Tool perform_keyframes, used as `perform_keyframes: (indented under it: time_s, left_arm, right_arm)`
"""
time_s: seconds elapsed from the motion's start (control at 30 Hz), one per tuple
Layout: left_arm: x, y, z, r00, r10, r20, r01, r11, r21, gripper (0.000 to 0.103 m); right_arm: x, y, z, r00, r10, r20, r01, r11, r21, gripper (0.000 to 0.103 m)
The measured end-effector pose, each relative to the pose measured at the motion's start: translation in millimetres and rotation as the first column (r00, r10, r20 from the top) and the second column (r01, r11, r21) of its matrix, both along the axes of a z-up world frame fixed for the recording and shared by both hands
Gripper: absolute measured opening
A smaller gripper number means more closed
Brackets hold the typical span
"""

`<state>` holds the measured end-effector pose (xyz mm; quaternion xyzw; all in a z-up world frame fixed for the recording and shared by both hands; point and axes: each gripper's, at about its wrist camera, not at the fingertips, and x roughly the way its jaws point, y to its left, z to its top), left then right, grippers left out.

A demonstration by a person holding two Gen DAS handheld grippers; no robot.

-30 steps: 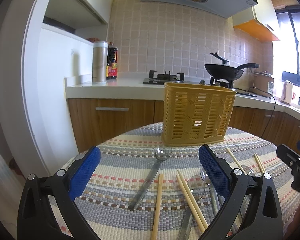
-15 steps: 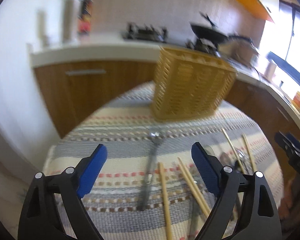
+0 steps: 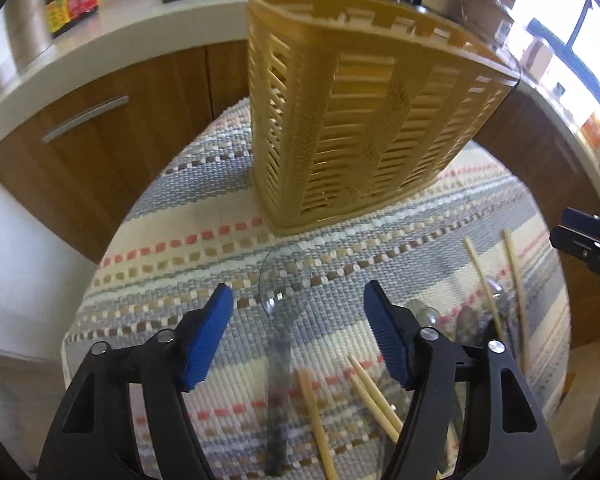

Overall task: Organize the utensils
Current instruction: 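Grasp a clear spoon with the left tool while the right tool grasps a chopstick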

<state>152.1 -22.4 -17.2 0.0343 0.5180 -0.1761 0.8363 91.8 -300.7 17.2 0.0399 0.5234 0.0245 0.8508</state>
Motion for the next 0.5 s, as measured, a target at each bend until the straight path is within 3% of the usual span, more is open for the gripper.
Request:
perform_keyframes:
  time_s: [0.1,0.23,0.3,0.5]
  left_arm:
    - [11,-3,-10,0.999,0.002,-0.044,-0.002,1.0,0.005,0.059]
    - [21,-5,-20,0.995,-0.004,-0.096,0.004,1.0,0.006,0.051]
    - [26,-7,-24,0.993,-0.008,-0.114,0.009,1.0,0.006,0.049]
    - [32,-20,-27,0.993,-0.022,-0.112,0.026,0.999,0.035,0.048]
  right_arm:
    - [10,-1,-16,0.995,0.012,-0.098,-0.012,1.0,0.003,0.058]
    - [16,-7,-43,0.968,0.014,-0.251,0.004,0.997,0.074,0.038]
    - [18,-11,-53,0.947,0.021,-0.32,0.022,0.992,0.128,0.034]
    - [13,3,-51,0.941,0.036,-0.338,-0.029,0.999,0.026,0.025]
